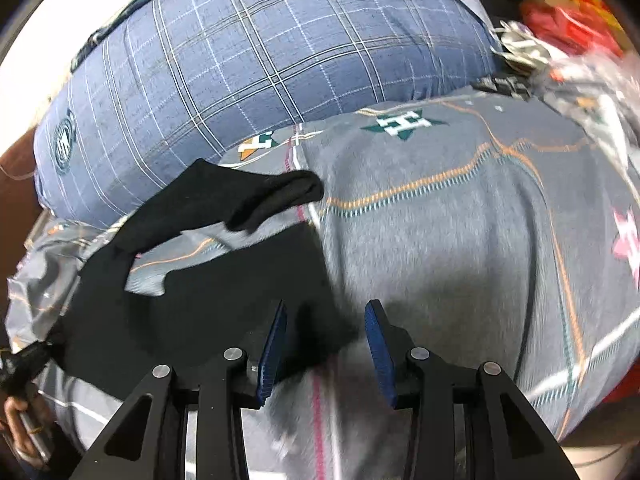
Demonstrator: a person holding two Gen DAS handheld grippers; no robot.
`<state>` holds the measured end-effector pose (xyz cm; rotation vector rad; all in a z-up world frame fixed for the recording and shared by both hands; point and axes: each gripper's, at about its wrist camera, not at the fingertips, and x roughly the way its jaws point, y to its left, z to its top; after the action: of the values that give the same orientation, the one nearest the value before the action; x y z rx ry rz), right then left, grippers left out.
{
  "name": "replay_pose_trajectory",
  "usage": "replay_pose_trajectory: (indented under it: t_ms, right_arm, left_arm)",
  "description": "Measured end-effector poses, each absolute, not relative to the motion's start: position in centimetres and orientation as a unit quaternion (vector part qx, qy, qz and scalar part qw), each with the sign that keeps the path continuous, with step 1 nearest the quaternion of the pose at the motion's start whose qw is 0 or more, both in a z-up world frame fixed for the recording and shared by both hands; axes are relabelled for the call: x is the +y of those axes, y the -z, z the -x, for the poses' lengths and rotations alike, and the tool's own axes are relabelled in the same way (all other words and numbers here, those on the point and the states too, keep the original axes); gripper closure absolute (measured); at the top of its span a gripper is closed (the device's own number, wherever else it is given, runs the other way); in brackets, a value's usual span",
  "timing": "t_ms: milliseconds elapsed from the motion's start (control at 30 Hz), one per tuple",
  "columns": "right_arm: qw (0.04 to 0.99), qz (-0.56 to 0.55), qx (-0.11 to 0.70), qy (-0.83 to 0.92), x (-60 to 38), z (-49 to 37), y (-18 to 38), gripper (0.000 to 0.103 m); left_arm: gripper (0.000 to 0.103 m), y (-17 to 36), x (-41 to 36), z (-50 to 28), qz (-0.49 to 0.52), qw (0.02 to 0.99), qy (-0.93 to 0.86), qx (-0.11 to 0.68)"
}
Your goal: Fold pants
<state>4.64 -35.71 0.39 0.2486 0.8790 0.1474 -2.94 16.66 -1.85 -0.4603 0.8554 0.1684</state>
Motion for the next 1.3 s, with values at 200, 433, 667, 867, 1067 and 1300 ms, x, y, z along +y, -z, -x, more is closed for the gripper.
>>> replay_pose_trajectory:
  t_ms: [200,433,667,867,1067,1300]
  right_arm:
    - [0.89,-0.052,0.44,-0.108,-33.1,-8.2,1.4,0.082]
    - [0.913,-0.021,0.401,-0.066,-35.0,-5.1,-0.7,0.098]
    - [0.91,-0.078,0.401,-0.076,-36.8,-4.0,-0.6,0.098]
    - [0.919,-0.059,0.377,-0.097,-35.3,-5.8,-2.2,0.038]
    - [0.897,-0.002,0.429,-0.109,-33.7,-8.9,1.4,0.076]
    - [0.908,0.015,0.404,-0.11,-34.3,-6.5,0.0,0.098]
  left_arm:
    - [0.081,2.2,16.7,2.9,0.221,0.88,-0.089,0.411]
    - [0.079,2.3,16.5,3.0,0.212,0.88,-0.099,0.414]
    - [0.073,2.3,16.6,3.8,0.212,0.878,-0.109,0.416]
    - [0.073,1.9,17.0,4.7,0.232,0.879,-0.109,0.403]
    - [0.073,0.4,17.4,6.5,0.245,0.894,-0.112,0.357]
    - [0.073,-1.3,17.1,7.4,0.229,0.916,-0.127,0.303]
